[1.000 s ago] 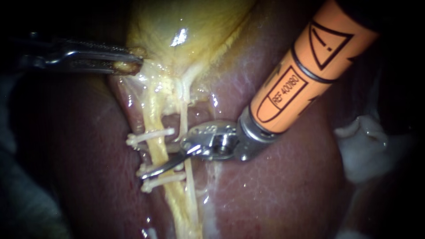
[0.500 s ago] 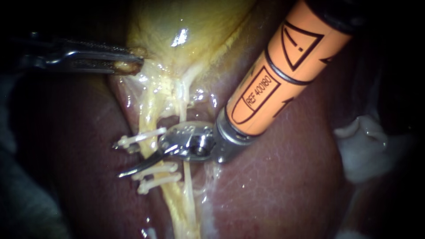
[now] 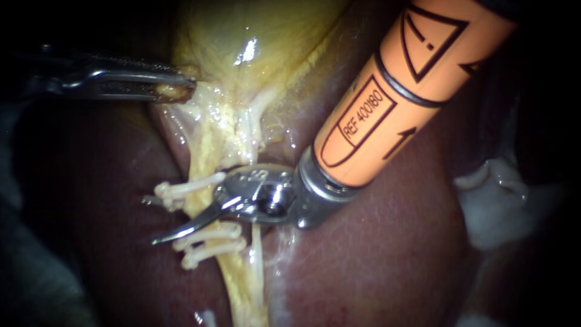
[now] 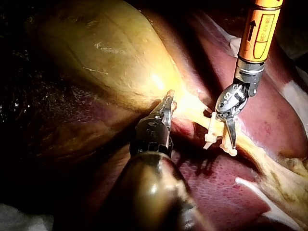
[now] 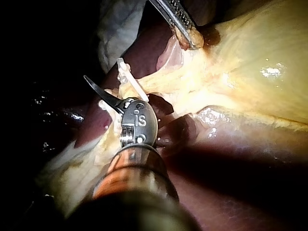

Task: Go to the cutting position left tube

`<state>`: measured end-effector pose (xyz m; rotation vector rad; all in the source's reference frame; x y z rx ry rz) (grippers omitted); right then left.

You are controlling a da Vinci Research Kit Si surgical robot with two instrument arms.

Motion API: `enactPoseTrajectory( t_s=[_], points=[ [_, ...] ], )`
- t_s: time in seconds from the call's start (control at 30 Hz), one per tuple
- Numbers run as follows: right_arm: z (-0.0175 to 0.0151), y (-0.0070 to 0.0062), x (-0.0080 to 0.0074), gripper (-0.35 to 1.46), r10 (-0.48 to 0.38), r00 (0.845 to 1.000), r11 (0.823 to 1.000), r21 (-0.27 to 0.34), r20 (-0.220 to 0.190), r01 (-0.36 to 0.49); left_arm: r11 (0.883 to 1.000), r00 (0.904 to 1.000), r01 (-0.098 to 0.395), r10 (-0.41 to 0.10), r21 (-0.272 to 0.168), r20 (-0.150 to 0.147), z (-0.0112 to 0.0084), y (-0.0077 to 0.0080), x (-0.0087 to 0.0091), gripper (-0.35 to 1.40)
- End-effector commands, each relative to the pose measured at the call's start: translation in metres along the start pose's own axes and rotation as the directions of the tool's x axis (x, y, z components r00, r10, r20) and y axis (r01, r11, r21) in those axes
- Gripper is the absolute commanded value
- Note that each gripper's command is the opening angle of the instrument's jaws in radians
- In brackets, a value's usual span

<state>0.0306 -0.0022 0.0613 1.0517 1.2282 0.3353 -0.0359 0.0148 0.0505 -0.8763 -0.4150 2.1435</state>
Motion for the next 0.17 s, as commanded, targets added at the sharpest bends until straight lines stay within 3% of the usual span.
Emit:
enactPoseTrajectory(
  t_s=[0.03, 0.17],
  points=[
    [0.0000, 0.0001, -0.0001, 1.45, -0.001, 1.000, 1.000, 0.000, 0.001, 0.001, 1.000, 1.0000, 0.000, 0.000, -0.001, 0.000, 0.0000, 0.0000, 0.0000, -0.35],
    [0.0000, 0.0003, -0.0003, 1.43, -0.002, 1.000, 1.000, 0.002, 0.003, 0.002, 1.000, 1.0000, -0.001, 0.001, -0.001, 0.000, 0.0000, -0.0001, 0.0000, -0.35]
  ],
)
